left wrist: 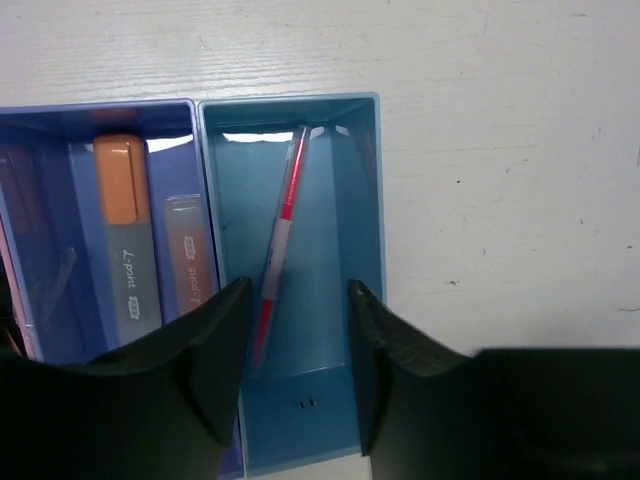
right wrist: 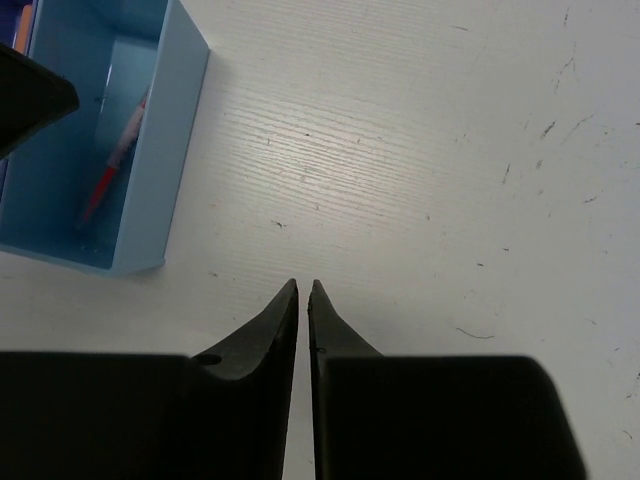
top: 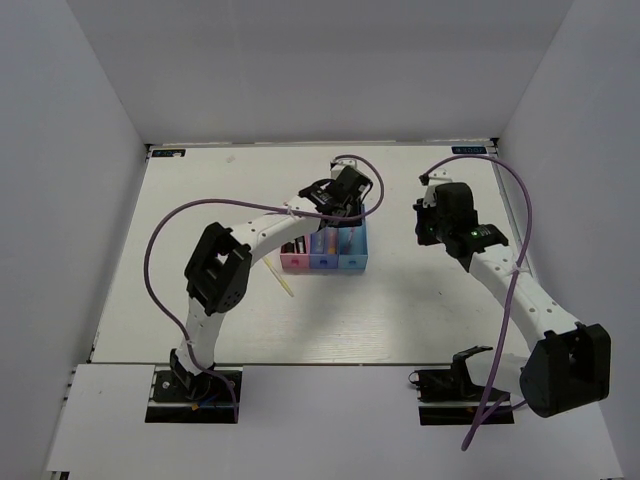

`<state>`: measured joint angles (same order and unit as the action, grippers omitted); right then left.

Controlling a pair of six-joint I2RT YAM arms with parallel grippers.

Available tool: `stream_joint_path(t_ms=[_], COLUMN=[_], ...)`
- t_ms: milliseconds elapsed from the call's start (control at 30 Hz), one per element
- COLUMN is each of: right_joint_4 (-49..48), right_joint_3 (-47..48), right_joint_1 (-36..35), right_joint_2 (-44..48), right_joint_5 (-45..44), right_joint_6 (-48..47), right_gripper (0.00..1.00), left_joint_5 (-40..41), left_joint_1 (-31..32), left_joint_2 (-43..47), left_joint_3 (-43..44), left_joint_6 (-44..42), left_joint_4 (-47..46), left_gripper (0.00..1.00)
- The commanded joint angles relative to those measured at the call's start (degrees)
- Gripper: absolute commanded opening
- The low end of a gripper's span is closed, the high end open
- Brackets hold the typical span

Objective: Sort the stationery into containers
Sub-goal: Place the pen in the storage box, then pick up the pen from the center of the board.

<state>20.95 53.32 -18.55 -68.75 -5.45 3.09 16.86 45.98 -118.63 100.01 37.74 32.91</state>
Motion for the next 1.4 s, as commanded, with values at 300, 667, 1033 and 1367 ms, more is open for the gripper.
stream_joint_path(t_ms=[300,667,1033,1367], right_joint_4=[-1.4,-1.1,-1.0,-0.9], right_joint_3=[-0.8,-0.9,-0.9,-0.9], right_joint_1=[1.8,2.1,2.8,3.9], right_joint_2=[1.7,0.7,-0.2,0.1], right_joint_5=[3.4,4.7,4.8,4.8], right_joint_6=[0.9,1.0,1.2,1.7], right_gripper=[0.32,0.33,0.33,0.33], left_joint_5=[15.0,-2.1,-3.8,-5.8], left_joint_1=[-1.2,-20.7,-22.6,-24.2], left_joint_2=[37.8,37.8,21.5,18.3], left_joint_3=[-33.6,-42.4,-26.7,-29.2], left_joint_6=[13.5,25.5,26.3,26.9], left_joint_4=[5.7,6.7,15.2,14.5], left_gripper=[0.27,0.47,0.47,0.47])
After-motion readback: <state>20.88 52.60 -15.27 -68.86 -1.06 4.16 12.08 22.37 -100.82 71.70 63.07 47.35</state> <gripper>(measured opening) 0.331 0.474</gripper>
